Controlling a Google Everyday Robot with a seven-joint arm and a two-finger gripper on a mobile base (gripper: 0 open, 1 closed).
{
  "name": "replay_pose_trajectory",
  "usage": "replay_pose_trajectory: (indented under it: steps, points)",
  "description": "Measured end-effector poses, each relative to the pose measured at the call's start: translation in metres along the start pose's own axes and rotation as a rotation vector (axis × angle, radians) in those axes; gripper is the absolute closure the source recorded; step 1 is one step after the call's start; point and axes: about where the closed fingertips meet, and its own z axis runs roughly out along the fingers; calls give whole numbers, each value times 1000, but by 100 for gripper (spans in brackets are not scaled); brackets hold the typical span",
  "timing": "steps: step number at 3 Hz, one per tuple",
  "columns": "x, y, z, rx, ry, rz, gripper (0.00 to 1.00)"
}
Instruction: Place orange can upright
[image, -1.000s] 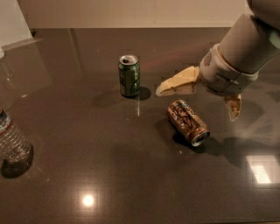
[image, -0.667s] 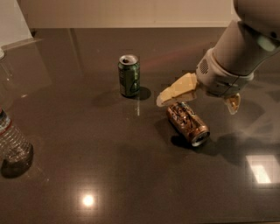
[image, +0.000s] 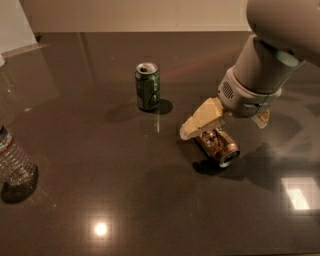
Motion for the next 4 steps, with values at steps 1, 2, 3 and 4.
replay_pose_trajectory:
  steps: [1,2,3,4]
  points:
    - [-10,-4,10,-10,-43,-9,0]
    - [-16,-5,20,-29,-69,-4,0]
    - [-18,-5,26,-49,-79,-4,18]
    - [-20,-5,29,-57,-80,-7,42]
